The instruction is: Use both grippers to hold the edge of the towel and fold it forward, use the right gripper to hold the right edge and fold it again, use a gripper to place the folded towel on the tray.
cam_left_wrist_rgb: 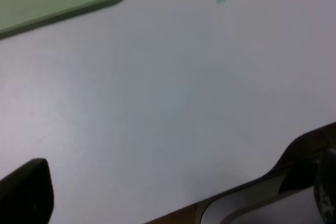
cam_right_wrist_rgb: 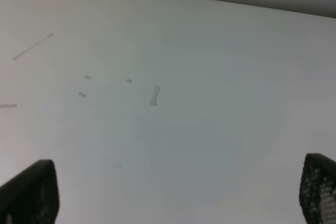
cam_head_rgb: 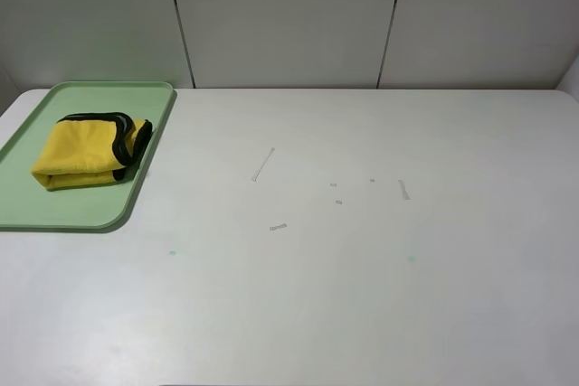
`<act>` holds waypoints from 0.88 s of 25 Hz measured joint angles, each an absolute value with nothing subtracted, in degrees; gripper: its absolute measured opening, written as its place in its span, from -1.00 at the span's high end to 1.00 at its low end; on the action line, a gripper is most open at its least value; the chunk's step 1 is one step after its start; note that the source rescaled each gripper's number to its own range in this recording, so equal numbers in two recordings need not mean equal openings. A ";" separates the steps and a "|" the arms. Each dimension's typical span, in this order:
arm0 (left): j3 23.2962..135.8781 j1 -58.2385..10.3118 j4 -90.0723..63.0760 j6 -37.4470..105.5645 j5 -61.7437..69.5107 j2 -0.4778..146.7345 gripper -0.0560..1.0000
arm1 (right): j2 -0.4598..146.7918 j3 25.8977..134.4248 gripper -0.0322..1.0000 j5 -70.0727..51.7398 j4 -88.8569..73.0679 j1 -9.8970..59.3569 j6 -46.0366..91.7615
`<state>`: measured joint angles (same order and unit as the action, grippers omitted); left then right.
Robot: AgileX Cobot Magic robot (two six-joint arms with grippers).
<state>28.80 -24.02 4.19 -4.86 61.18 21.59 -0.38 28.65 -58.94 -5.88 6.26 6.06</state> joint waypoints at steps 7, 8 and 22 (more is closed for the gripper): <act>28.30 -24.02 0.97 0.00 60.79 21.49 -1.00 | -0.38 28.65 -1.00 -58.94 -5.88 6.26 6.06; 28.30 -23.67 0.64 0.00 60.79 21.49 -1.00 | -0.38 28.65 -1.00 -58.94 -5.88 6.26 6.06; 28.30 -6.01 -6.97 10.38 60.85 5.50 -1.00 | -0.38 28.65 -1.00 -58.94 -5.88 6.26 6.06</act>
<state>28.30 -6.01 -6.97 10.38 60.85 5.50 -0.38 28.65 -58.94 -5.88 6.26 6.06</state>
